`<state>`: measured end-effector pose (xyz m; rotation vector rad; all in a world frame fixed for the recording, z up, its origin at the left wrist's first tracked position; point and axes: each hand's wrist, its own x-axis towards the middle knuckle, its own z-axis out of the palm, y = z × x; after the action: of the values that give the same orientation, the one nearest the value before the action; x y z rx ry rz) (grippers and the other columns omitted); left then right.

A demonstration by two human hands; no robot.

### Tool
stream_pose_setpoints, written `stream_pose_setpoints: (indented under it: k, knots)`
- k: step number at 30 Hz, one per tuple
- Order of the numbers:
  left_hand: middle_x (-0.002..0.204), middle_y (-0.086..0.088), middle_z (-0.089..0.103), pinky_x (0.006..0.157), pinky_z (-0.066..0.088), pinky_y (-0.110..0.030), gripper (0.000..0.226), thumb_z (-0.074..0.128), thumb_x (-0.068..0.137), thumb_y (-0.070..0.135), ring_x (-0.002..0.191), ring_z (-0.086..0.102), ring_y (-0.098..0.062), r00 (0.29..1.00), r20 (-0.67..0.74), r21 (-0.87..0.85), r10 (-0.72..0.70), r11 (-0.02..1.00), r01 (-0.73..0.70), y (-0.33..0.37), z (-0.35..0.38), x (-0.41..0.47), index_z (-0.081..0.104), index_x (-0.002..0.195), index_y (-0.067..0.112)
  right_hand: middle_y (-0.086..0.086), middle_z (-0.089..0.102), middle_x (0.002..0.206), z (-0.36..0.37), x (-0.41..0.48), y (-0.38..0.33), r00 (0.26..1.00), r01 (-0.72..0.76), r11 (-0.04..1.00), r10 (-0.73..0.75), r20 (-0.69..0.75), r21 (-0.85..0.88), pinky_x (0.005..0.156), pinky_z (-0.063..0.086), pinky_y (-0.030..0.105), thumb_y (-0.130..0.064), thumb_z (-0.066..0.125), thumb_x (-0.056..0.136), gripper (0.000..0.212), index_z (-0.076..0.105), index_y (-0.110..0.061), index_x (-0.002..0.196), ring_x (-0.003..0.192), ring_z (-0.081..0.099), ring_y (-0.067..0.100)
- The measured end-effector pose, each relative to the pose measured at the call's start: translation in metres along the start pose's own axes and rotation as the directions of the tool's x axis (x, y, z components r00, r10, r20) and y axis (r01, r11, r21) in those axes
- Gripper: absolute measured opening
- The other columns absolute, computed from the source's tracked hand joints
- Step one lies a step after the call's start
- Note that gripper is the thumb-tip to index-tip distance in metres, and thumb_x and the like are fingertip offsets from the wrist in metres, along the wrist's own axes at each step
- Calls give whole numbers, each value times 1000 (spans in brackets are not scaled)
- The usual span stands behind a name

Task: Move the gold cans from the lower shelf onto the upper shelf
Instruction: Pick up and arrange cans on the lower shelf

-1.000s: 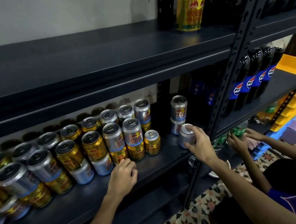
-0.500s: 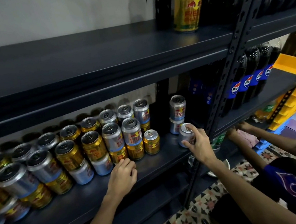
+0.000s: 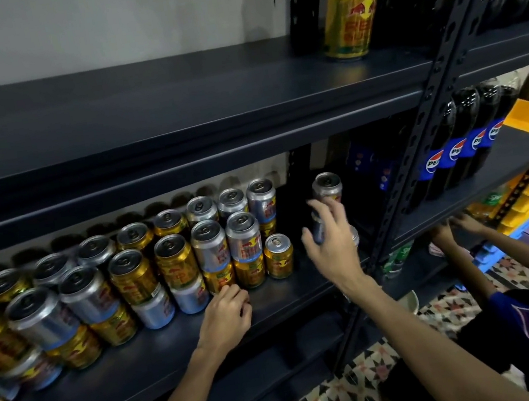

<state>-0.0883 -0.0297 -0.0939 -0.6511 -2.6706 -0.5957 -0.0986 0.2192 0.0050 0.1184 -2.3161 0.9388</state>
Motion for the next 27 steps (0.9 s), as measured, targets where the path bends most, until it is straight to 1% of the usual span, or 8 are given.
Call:
stream_pose_setpoints:
  k: [3, 8, 11, 17, 19, 22, 26, 27]
  knots:
    - [79, 5, 56, 66, 44, -24, 12, 54, 83, 16, 78, 51, -12, 1000, 3, -8, -2, 1000, 2, 0, 0, 0, 64, 77, 15, 9, 38, 146, 18, 35, -14, 987, -45, 995, 30, 156, 92, 110, 37, 26, -12, 67, 91, 59, 47, -19, 147, 134, 42, 23]
    - [78, 6, 54, 65, 43, -24, 20, 44, 84, 21, 77, 49, -11, 1000, -1, -5, 3, 1000, -3, 2, -3, 1, 62, 75, 15, 14, 29, 158, 56, 75, -6, 942, -103, 987, 57, 330, 125, 102, 39, 21, -14, 71, 91, 72, 39, -28, 154, 141, 41, 31]
    - [78, 5, 54, 66, 42, -23, 18, 45, 82, 20, 77, 50, -12, 1000, 5, 1, 9, 1000, -9, 2, -5, 0, 60, 75, 16, 18, 37, 153, 74, 86, 0, 911, -109, 991, 66, 407, 83, 102, 43, 23, -7, 71, 90, 73, 41, -23, 154, 135, 49, 32]
    - [81, 5, 55, 69, 45, -25, 6, 57, 81, 16, 79, 51, -13, 1000, 24, 1, 7, 1000, -7, 0, -2, 0, 62, 77, 17, 16, 51, 146, 87, 85, 2, 913, -187, 974, 123, 390, 131, 97, 42, 18, -4, 75, 88, 74, 42, -18, 153, 128, 56, 27]
    - [80, 5, 55, 69, 43, -23, 6, 64, 78, 12, 79, 52, -13, 999, 34, 4, 6, 1000, -6, 0, -2, 1, 62, 77, 17, 16, 54, 142, 85, 87, 1, 910, -194, 968, 118, 396, 157, 91, 42, 10, 2, 73, 87, 73, 42, -14, 152, 123, 58, 23]
    - [81, 6, 55, 69, 41, -22, 9, 53, 81, 18, 79, 51, -12, 999, 41, 12, 0, 1000, -1, 2, -4, 0, 61, 77, 18, 15, 63, 131, 81, 89, -1, 906, -194, 963, 103, 411, 188, 78, 41, 0, 9, 71, 85, 69, 46, -11, 146, 113, 61, 19]
    - [80, 5, 54, 68, 44, -25, 18, 45, 82, 21, 80, 51, -13, 999, 34, 23, -2, 1000, 1, 3, -6, 0, 60, 76, 17, 10, 60, 127, 74, 88, -7, 931, -171, 954, 74, 358, 248, 86, 52, 22, 8, 74, 80, 62, 52, -14, 134, 112, 61, 21]
    - [80, 5, 54, 68, 45, -25, 18, 44, 82, 21, 80, 51, -13, 999, 33, 22, -1, 1000, 0, 3, -6, 0, 60, 76, 17, 9, 59, 127, 70, 85, -8, 942, -163, 953, 74, 327, 254, 87, 52, 22, 4, 75, 80, 61, 53, -18, 132, 112, 62, 22]
